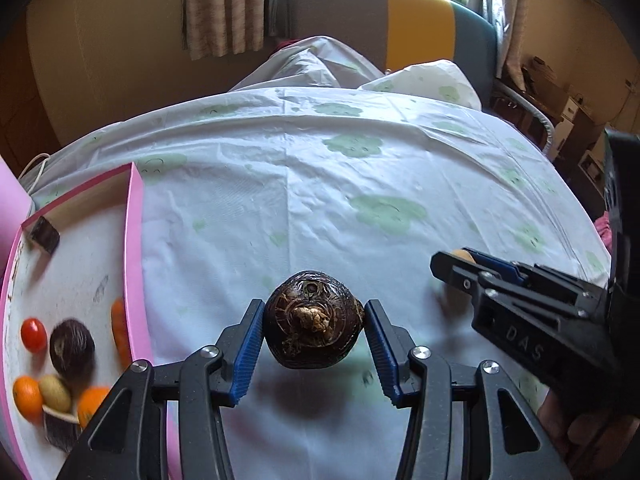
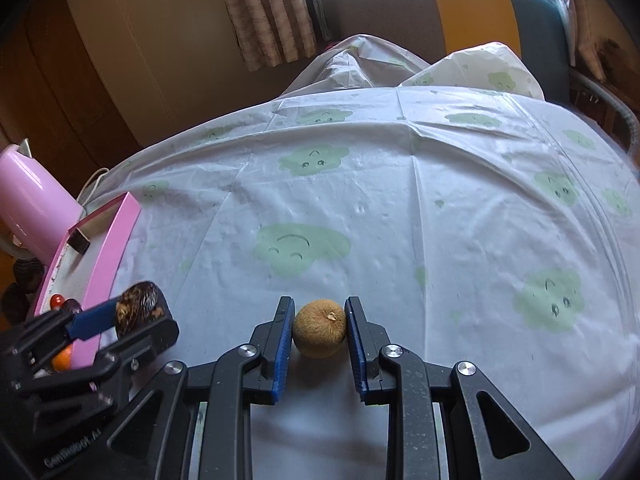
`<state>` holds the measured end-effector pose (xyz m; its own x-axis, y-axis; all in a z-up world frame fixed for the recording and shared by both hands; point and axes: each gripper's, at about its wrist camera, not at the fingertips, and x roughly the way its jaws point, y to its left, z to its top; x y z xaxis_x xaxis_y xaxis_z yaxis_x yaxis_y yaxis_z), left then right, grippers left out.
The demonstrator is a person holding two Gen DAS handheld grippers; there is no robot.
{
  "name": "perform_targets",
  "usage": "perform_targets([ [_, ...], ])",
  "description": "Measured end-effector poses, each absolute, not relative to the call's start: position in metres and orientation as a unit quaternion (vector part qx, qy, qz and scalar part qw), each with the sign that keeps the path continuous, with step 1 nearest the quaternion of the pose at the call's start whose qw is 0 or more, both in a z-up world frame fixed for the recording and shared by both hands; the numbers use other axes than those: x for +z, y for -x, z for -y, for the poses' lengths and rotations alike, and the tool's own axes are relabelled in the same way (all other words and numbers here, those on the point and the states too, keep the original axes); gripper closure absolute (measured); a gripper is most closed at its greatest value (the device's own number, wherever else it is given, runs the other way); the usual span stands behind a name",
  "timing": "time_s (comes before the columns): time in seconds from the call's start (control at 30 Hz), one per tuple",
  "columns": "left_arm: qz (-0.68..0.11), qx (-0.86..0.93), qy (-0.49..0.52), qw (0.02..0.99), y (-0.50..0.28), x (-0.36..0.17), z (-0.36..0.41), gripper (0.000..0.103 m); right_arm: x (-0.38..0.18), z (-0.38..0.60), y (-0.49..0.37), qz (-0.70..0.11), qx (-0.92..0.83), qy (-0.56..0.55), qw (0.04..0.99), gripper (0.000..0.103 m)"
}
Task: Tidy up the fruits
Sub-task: 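Carry the dark round root toward the tray with the left tool while the right tool holds the beige ball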
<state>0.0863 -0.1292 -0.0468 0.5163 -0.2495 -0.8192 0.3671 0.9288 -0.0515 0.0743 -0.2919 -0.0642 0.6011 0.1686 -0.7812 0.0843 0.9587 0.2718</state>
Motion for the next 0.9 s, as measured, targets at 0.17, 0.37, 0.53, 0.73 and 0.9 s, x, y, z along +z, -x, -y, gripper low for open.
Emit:
perform_targets([
  [0.17,-0.445,-0.188,-0.06,0.874,-0.058,-0.057,0.127,0.052,-0.064,0.288,-0.05,-0.441,0.02,-0.12,0.889,0.077],
  [0.37,-0.424,-0.19,-0.048,0.884,-0.052,-0.065,0.124,0.052,-0.067,0.28,-0.037,-0.421,0.004,-0.085,0.903,0.077],
  [0.53,-0.406,-0.195,-0.038,0.892,-0.047,-0.069,0.12,0.052,-0.067,0.272,-0.035,-0.414,-0.016,-0.066,0.908,0.077],
  [0.73,-0.399,-0.195,-0.035,0.895,-0.045,-0.072,0.119,0.052,-0.069,0.27,-0.036,-0.415,-0.02,-0.061,0.908,0.077],
  [0.9,-0.396,-0.193,-0.037,0.897,-0.044,-0.072,0.12,0.051,-0.07,0.272,-0.034,-0.411,-0.017,-0.068,0.909,0.077],
])
